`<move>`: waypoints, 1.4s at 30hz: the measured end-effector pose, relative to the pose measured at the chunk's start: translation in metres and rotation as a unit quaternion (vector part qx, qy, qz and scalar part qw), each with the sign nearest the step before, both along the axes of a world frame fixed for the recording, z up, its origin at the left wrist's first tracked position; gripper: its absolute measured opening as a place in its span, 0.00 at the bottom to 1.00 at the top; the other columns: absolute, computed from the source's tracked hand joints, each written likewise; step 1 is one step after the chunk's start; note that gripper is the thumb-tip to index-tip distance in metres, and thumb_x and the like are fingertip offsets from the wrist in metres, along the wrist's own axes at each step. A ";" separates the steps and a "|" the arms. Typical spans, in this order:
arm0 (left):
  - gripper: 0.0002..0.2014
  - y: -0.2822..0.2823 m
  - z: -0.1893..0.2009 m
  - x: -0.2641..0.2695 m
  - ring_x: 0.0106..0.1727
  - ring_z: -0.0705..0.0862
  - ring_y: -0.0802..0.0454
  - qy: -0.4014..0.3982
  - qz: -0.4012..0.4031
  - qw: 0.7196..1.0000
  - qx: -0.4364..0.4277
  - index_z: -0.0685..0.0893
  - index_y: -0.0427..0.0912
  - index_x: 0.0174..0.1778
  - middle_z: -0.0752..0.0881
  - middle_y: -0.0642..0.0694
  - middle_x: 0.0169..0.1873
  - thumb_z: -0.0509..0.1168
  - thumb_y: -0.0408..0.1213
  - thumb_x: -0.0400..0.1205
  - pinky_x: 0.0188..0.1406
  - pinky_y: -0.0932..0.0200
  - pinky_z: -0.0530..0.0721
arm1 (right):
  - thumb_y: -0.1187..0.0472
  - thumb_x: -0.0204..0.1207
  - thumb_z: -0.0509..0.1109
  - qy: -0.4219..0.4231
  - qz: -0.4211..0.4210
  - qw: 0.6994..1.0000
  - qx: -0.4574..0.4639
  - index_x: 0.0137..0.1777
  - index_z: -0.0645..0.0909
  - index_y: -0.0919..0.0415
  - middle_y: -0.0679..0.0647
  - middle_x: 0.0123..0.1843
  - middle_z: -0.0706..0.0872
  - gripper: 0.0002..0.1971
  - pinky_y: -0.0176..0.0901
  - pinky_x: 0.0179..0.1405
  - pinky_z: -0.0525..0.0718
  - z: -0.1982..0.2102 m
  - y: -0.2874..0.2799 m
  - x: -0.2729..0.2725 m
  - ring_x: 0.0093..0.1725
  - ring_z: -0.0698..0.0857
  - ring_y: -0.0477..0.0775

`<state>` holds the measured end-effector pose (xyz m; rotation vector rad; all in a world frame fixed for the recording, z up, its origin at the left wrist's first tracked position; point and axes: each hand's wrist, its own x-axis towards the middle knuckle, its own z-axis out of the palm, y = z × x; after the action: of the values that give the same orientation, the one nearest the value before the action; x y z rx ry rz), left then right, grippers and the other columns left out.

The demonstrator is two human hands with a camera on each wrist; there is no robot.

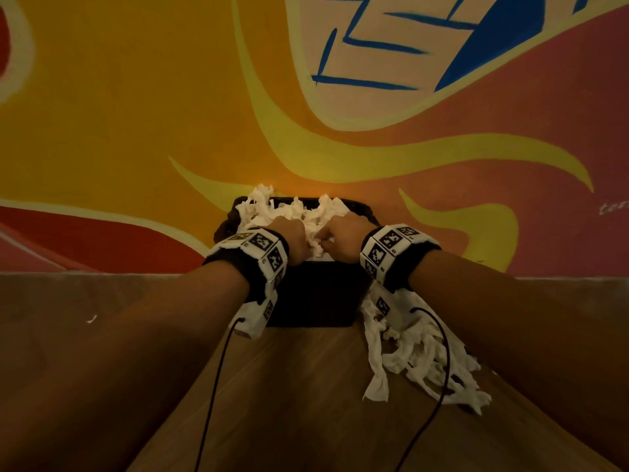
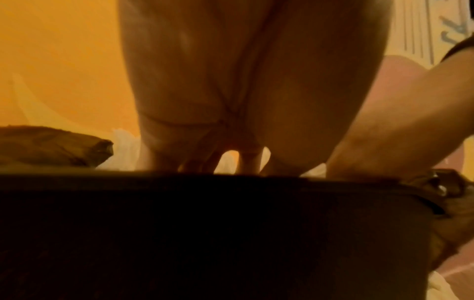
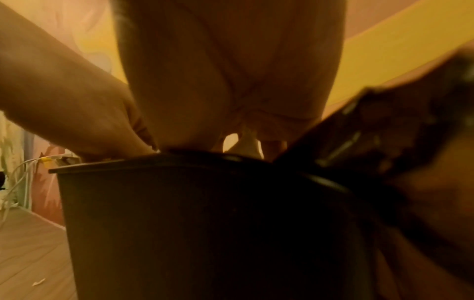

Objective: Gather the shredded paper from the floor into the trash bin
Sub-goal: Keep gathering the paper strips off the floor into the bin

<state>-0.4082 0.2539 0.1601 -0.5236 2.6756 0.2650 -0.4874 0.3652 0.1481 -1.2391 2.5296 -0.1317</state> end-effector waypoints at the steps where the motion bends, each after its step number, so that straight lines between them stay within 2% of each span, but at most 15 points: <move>1: 0.19 0.000 -0.003 -0.002 0.61 0.82 0.38 -0.005 0.000 1.000 -0.004 0.79 0.31 0.61 0.82 0.33 0.59 0.59 0.46 0.86 0.56 0.47 0.82 | 0.55 0.83 0.62 -0.002 0.000 1.000 0.008 0.65 0.84 0.51 0.49 0.67 0.84 0.15 0.39 0.59 0.78 -0.001 -0.002 -0.002 0.63 0.82 0.54; 3: 0.20 -0.001 -0.008 -0.006 0.61 0.82 0.39 -0.015 -0.004 1.000 -0.008 0.78 0.32 0.61 0.82 0.35 0.59 0.60 0.48 0.85 0.54 0.49 0.82 | 0.55 0.83 0.62 -0.009 0.000 1.000 0.027 0.66 0.83 0.50 0.48 0.70 0.82 0.15 0.39 0.61 0.76 -0.003 -0.006 -0.005 0.66 0.81 0.54; 8: 0.21 -0.003 -0.009 -0.009 0.55 0.83 0.42 -0.049 0.005 0.999 0.003 0.79 0.36 0.59 0.83 0.39 0.49 0.59 0.53 0.84 0.43 0.54 0.75 | 0.57 0.85 0.57 -0.007 0.028 0.997 0.077 0.72 0.78 0.51 0.49 0.73 0.79 0.18 0.35 0.52 0.72 -0.004 -0.009 -0.006 0.63 0.81 0.55; 12: 0.18 -0.004 -0.009 -0.005 0.45 0.82 0.44 -0.049 0.037 0.997 0.053 0.78 0.39 0.39 0.79 0.39 0.43 0.55 0.49 0.87 0.43 0.54 0.72 | 0.68 0.84 0.55 -0.038 0.043 0.996 0.070 0.77 0.72 0.55 0.55 0.78 0.72 0.22 0.43 0.67 0.73 -0.003 0.002 -0.008 0.73 0.75 0.58; 16: 0.21 0.002 -0.003 0.009 0.30 0.71 0.51 -0.005 0.026 0.998 0.050 0.72 0.41 0.30 0.75 0.43 0.32 0.53 0.46 0.88 0.34 0.57 0.73 | 0.73 0.84 0.53 -0.034 0.037 0.999 -0.014 0.77 0.70 0.49 0.54 0.80 0.70 0.26 0.56 0.62 0.82 0.002 0.016 -0.009 0.70 0.78 0.58; 19: 0.18 0.002 0.010 0.015 0.34 0.74 0.50 -0.005 0.002 0.999 0.034 0.76 0.39 0.36 0.79 0.42 0.39 0.52 0.44 0.89 0.35 0.56 0.73 | 0.61 0.86 0.58 0.006 0.023 0.997 -0.072 0.79 0.63 0.47 0.61 0.72 0.76 0.23 0.58 0.52 0.84 0.008 0.022 -0.008 0.57 0.83 0.65; 21: 0.17 0.000 0.024 0.020 0.44 0.79 0.46 -0.003 -0.016 1.000 0.017 0.82 0.36 0.52 0.83 0.42 0.51 0.53 0.45 0.88 0.44 0.54 0.75 | 0.55 0.84 0.62 0.046 0.020 0.993 -0.106 0.77 0.64 0.48 0.60 0.70 0.78 0.23 0.55 0.58 0.79 0.013 0.027 -0.009 0.64 0.79 0.63; 23: 0.19 -0.002 0.040 0.025 0.57 0.81 0.41 0.021 -0.030 0.999 -0.023 0.80 0.37 0.67 0.82 0.40 0.63 0.56 0.46 0.87 0.53 0.50 0.80 | 0.53 0.82 0.64 0.075 0.006 0.987 -0.140 0.74 0.68 0.49 0.57 0.69 0.79 0.21 0.52 0.59 0.77 0.018 0.034 -0.008 0.66 0.77 0.61; 25: 0.19 -0.003 0.053 0.031 0.61 0.81 0.38 0.055 -0.036 0.996 -0.067 0.78 0.38 0.69 0.80 0.37 0.66 0.59 0.44 0.86 0.57 0.48 0.80 | 0.50 0.82 0.65 0.108 -0.008 0.977 -0.182 0.71 0.71 0.52 0.55 0.66 0.80 0.19 0.45 0.52 0.75 0.021 0.044 -0.005 0.61 0.79 0.57; 29: 0.10 0.003 0.063 0.041 0.39 0.79 0.39 0.187 -0.050 0.976 -0.095 0.80 0.34 0.54 0.81 0.34 0.49 0.58 0.36 0.84 0.33 0.50 0.75 | 0.51 0.84 0.60 0.118 -0.056 0.952 -0.278 0.64 0.74 0.56 0.52 0.56 0.78 0.13 0.41 0.43 0.73 0.022 0.072 -0.002 0.48 0.75 0.50; 31: 0.10 0.017 0.058 0.044 0.38 0.77 0.38 0.246 -0.061 0.965 -0.071 0.81 0.34 0.49 0.80 0.34 0.45 0.60 0.38 0.83 0.33 0.52 0.72 | 0.54 0.84 0.58 0.119 -0.084 0.943 -0.299 0.61 0.75 0.58 0.49 0.52 0.75 0.12 0.42 0.41 0.73 0.019 0.089 -0.007 0.47 0.74 0.50; 34: 0.11 0.048 0.047 0.045 0.47 0.79 0.37 0.303 -0.076 0.950 0.000 0.80 0.39 0.35 0.84 0.35 0.42 0.64 0.41 0.78 0.44 0.50 0.78 | 0.57 0.83 0.58 0.109 -0.109 0.948 -0.279 0.56 0.75 0.59 0.48 0.46 0.76 0.09 0.45 0.39 0.73 0.009 0.116 -0.018 0.43 0.75 0.51; 37: 0.14 0.079 0.035 0.043 0.32 0.74 0.49 0.319 -0.113 0.940 0.052 0.74 0.43 0.24 0.76 0.45 0.25 0.65 0.42 0.75 0.38 0.53 0.77 | 0.56 0.82 0.58 0.089 -0.135 0.959 -0.233 0.55 0.76 0.56 0.50 0.46 0.79 0.07 0.43 0.36 0.74 -0.006 0.142 -0.030 0.43 0.78 0.52; 40: 0.15 0.106 0.012 0.036 0.26 0.74 0.51 0.262 -0.171 0.943 0.113 0.73 0.41 0.24 0.76 0.46 0.22 0.66 0.41 0.75 0.28 0.51 0.75 | 0.60 0.80 0.59 0.078 -0.124 0.974 -0.170 0.53 0.78 0.57 0.52 0.48 0.81 0.08 0.46 0.43 0.78 -0.020 0.164 -0.038 0.45 0.79 0.54; 42: 0.16 0.122 -0.013 0.027 0.26 0.73 0.51 0.198 -0.207 0.949 0.134 0.71 0.43 0.26 0.75 0.47 0.24 0.66 0.41 0.77 0.28 0.53 0.73 | 0.66 0.79 0.59 0.044 -0.106 0.985 -0.127 0.56 0.80 0.60 0.54 0.47 0.83 0.10 0.44 0.40 0.80 -0.033 0.176 -0.041 0.42 0.81 0.53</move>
<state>-0.3808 0.3762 0.1475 0.2008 2.9736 0.6541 -0.5280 0.5414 0.1156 -1.0784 2.7857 -0.4717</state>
